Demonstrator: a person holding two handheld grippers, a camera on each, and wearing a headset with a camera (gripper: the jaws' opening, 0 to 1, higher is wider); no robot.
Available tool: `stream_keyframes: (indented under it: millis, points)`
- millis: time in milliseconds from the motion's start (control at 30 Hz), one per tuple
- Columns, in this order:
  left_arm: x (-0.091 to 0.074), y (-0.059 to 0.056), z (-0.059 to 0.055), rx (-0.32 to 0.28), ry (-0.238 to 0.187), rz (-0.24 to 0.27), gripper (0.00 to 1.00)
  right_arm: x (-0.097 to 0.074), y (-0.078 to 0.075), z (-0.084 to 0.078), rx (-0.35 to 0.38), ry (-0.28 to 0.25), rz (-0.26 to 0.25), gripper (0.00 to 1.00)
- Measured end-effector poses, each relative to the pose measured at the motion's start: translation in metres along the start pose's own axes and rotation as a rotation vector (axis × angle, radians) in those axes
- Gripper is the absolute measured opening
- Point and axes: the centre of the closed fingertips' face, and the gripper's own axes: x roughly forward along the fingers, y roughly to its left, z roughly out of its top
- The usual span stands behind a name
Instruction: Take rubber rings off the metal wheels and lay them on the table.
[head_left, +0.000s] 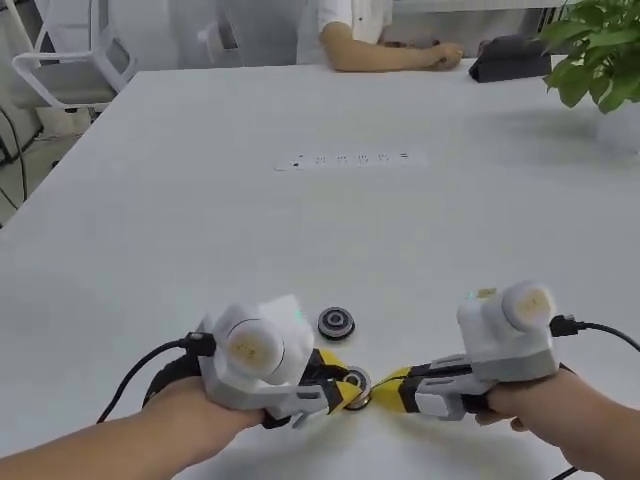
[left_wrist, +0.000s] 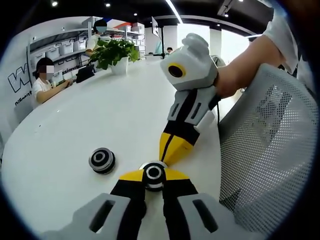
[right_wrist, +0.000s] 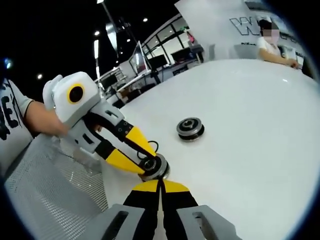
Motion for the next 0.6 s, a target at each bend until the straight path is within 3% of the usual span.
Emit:
stream_keyframes:
  millis: [267,367,600]
  points:
    - [0.000,0.000,0.000,-0.003,-0.002,0.002,0.07,-0.003,-0.003,0.003,0.080,-0.042,0.004,0.00]
    - [0.000,0.000,0.000,-0.005,-0.001,0.006,0.07,-0.006,-0.004,0.013,0.152,-0.099,0.014,0.00]
    - [0.001,0.000,0.001,-0.008,0.000,0.013,0.07,-0.006,-0.002,0.015,0.164,-0.119,0.028,0.00]
